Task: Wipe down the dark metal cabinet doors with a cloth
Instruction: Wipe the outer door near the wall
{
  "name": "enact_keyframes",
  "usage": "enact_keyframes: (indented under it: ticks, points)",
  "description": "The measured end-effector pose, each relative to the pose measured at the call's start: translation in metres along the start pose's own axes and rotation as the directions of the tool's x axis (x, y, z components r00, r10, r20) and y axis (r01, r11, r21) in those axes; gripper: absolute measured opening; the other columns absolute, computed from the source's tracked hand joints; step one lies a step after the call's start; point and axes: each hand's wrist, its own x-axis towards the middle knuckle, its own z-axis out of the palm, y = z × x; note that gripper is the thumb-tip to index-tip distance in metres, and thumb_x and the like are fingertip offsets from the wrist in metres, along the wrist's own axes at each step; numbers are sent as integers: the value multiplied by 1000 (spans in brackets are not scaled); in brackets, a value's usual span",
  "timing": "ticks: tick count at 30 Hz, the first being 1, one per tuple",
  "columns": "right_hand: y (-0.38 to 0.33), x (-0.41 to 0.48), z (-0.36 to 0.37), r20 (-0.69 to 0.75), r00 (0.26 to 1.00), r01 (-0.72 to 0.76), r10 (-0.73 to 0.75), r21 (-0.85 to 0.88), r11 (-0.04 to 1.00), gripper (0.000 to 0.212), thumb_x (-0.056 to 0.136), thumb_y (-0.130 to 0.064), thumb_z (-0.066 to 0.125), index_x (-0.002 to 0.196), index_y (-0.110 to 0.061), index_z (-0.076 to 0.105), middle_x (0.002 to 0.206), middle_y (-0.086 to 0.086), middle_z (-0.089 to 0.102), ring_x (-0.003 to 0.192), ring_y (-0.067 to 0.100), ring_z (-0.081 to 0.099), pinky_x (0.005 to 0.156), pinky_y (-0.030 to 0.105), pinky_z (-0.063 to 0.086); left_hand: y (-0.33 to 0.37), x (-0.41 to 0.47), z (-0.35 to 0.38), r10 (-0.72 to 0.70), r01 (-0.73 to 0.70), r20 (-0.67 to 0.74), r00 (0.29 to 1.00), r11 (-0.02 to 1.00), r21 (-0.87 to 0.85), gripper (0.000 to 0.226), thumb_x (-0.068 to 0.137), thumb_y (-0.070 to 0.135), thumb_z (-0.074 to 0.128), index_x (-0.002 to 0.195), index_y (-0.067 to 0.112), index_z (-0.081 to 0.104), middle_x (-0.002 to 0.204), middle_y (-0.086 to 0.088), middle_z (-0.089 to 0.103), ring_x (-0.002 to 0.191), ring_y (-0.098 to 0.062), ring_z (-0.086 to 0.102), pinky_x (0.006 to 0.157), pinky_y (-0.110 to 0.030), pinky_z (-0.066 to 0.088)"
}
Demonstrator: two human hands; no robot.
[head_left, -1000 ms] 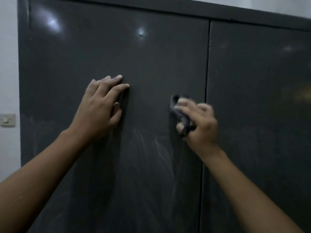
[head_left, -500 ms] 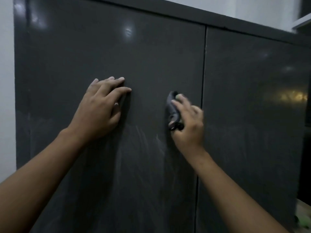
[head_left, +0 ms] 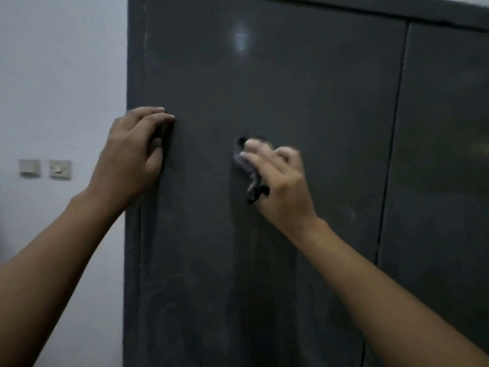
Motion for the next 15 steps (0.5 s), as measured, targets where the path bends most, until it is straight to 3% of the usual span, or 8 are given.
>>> enact_keyframes:
  ticks: [1, 3, 5, 7, 9, 11, 13, 15]
  points:
    - [-15, -6, 9, 75, 988, 135, -138, 46, 990, 39, 84, -6, 60, 120, -14, 71, 138, -4, 61, 97, 31, 57, 92, 42, 48, -3, -3, -2, -11, 11, 1, 1000, 1000, -2, 49, 86, -5, 57, 132, 11, 58, 138, -12, 52, 125, -33, 45, 107, -22, 26]
    - [-36, -19, 21, 216, 890, 375, -401, 152, 914, 35, 92, -7, 50, 118, -15, 72, 137, -5, 61, 97, 31, 60, 92, 42, 47, -6, -7, -6, -16, 16, 14, 1000, 1000, -2, 48, 86, -4, 59, 132, 11, 58, 137, -14, 51, 124, -32, 44, 107, -23, 26]
    - [-39, -15, 26, 251, 827, 464, -503, 202, 863, 32, 99, -12, 45, 116, -16, 73, 134, -7, 63, 96, 30, 61, 87, 42, 49, -10, -10, -12, -12, 12, 52, 999, 1000, 2, 50, 86, -5, 60, 133, 11, 57, 136, -14, 51, 125, -30, 44, 107, -25, 27]
    - [-33, 1, 29, 180, 880, 414, -440, 164, 895, 29, 94, -11, 55, 116, -16, 72, 134, -7, 63, 95, 29, 61, 87, 42, 49, -15, -13, -17, -21, 20, 71, 997, 1000, 4, 51, 85, -6, 60, 133, 12, 57, 133, -12, 53, 124, -28, 46, 106, -24, 28]
    - [-34, 20, 32, 52, 975, 212, -216, 74, 975, 38, 84, -10, 61, 120, -15, 70, 136, -6, 62, 97, 28, 56, 90, 42, 48, -17, -17, -20, -56, 59, 58, 997, 997, -42, 50, 86, -4, 60, 132, 16, 57, 129, -7, 54, 121, -24, 49, 105, -26, 35]
    - [-50, 34, 41, -42, 999, 36, -34, 32, 999, 45, 81, -11, 60, 125, -14, 68, 137, -5, 61, 100, 25, 50, 92, 40, 47, -13, -20, -22, -148, 152, 38, 988, 975, -159, 52, 87, -5, 57, 132, 20, 57, 126, 0, 52, 119, -13, 51, 100, -21, 45]
    - [-73, 40, 54, -15, 1000, 20, -19, 45, 999, 48, 81, -11, 57, 128, -12, 65, 140, -3, 58, 102, 26, 48, 93, 40, 45, -9, -19, -23, -291, 285, 24, 956, 913, -293, 56, 86, -9, 53, 131, 23, 56, 122, 5, 56, 114, -2, 55, 92, -13, 48]
    - [-91, 41, 66, 88, 989, 109, -117, 97, 989, 49, 81, -10, 54, 129, -12, 64, 142, 0, 57, 103, 28, 48, 91, 43, 46, -10, -16, -24, -439, 409, 51, 897, 782, -470, 54, 86, -12, 54, 128, 23, 57, 109, 4, 63, 104, -4, 62, 88, -19, 53]
